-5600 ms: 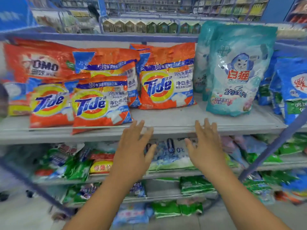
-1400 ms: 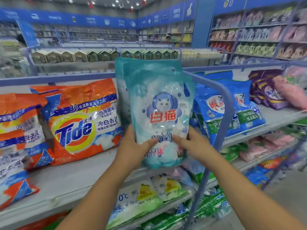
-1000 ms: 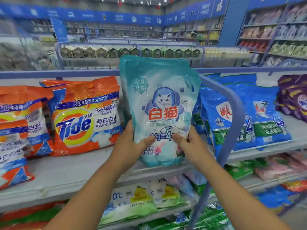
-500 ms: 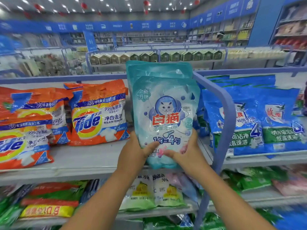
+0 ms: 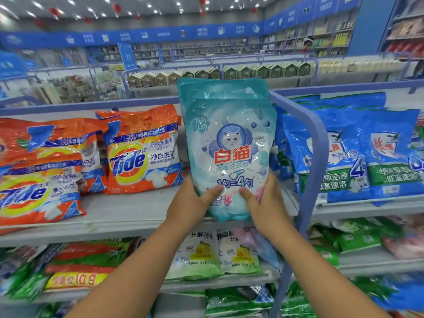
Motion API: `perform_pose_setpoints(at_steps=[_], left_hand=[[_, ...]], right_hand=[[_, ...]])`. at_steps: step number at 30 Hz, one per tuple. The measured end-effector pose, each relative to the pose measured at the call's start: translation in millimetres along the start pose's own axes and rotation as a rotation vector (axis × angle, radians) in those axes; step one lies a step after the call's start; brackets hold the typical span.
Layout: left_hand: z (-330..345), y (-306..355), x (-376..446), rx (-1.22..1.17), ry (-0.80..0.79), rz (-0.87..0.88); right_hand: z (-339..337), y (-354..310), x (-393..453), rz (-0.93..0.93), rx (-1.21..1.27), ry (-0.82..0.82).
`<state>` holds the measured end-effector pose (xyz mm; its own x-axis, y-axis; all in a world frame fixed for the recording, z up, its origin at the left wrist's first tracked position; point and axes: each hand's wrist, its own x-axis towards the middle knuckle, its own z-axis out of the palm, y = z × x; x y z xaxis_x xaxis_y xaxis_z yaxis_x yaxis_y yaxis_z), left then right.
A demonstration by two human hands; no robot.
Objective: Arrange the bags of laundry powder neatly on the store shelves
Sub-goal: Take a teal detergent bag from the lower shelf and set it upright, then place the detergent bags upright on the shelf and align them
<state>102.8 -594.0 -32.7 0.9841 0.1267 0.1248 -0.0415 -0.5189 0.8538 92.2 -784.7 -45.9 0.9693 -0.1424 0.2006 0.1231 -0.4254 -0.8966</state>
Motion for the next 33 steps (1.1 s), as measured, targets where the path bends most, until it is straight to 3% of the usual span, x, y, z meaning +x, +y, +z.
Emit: perform_pose_setpoints(at_steps=[4, 7, 12, 18, 24, 33], left_hand=[[-12, -12, -31, 0.351, 0.205, 0.224], [-27, -46, -50, 0.577, 0.26, 0.315], [-58, -109, -90, 0.684, 0.243, 0.286], [-106, -165, -123, 0.696, 0.225, 0.255], [-187, -232, -144, 0.708, 0.074, 0.058], [-291, -313, -158, 0.702, -0.048, -0.198]], right_hand=[[15, 2, -30, -0.181, -0.348, 0.126], [35, 11, -50, -0.324, -0.49, 0.048], [76, 18, -94, -0.421, -0.628, -0.048], [139, 24, -146, -0.301, -0.659, -0.404], [213, 10, -174, -0.122, -0.643, -0.555], [320, -41, -217, -0.029, -0.676, -0.74]])
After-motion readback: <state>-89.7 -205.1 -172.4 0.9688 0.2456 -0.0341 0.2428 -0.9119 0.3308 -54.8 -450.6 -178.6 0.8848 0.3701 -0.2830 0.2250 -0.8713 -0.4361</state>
